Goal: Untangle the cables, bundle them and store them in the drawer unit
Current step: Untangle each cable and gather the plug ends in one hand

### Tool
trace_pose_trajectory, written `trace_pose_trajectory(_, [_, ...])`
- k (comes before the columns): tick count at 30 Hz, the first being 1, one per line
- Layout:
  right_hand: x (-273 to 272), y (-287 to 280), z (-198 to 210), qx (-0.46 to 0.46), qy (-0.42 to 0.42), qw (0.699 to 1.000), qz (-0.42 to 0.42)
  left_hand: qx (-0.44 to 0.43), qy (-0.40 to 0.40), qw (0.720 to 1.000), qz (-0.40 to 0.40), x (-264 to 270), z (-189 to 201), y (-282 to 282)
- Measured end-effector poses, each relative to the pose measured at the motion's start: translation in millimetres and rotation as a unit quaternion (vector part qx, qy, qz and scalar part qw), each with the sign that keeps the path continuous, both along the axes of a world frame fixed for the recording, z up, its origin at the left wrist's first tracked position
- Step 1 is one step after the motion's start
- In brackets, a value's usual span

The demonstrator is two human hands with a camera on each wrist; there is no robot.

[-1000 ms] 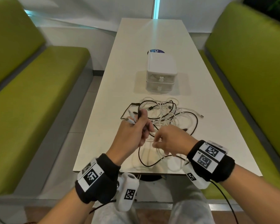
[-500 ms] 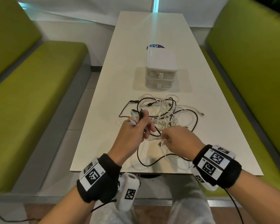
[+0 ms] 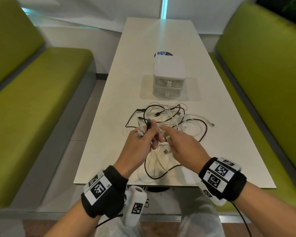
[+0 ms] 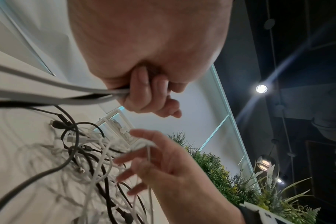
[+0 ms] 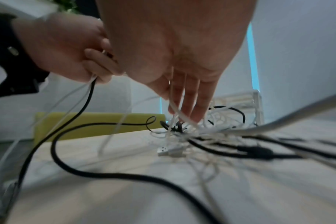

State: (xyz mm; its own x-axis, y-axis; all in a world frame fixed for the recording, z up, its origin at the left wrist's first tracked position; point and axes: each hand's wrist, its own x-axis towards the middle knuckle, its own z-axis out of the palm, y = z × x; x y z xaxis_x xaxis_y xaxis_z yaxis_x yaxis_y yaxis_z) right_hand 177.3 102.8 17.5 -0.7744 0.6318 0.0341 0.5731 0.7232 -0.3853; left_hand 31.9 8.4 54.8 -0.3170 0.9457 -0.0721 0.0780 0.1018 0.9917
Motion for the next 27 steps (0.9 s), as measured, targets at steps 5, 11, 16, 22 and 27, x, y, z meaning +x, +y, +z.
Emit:
trace_pose_trajectory(5, [-13.2, 17.3, -1.7, 0.100, -0.071, 0.991, 0.052, 0.000, 0.007, 1.000, 0.002, -0.3, 0.3, 1.5])
trace_pose_trajectory(11, [-0.9, 37.2, 2.2, 0.065, -0.167, 0.984, -0.004, -0.005, 0.008, 1.000, 0.008, -6.1, -3.1, -0.4])
trace_pose_trajectory(16, [20.2, 46.1, 12.7, -0.052, 0.084, 0.995, -0.011, -0.029, 0.034, 0.999, -0.006, -4.0, -12.3, 0.3])
trace_pose_trajectory(22, [31.3, 41.7, 19.9, 0.005, 0.158, 0.978, -0.135, -0.040, 0.045, 0.998, -0.007, -1.3, -17.7, 3.4])
trace_pose_trajectory(27, [32.6, 29.4, 14.7, -0.074, -0.046, 0.996, -0.028, -0.034, 0.045, 0.998, -0.008, -1.3, -18.7, 4.2])
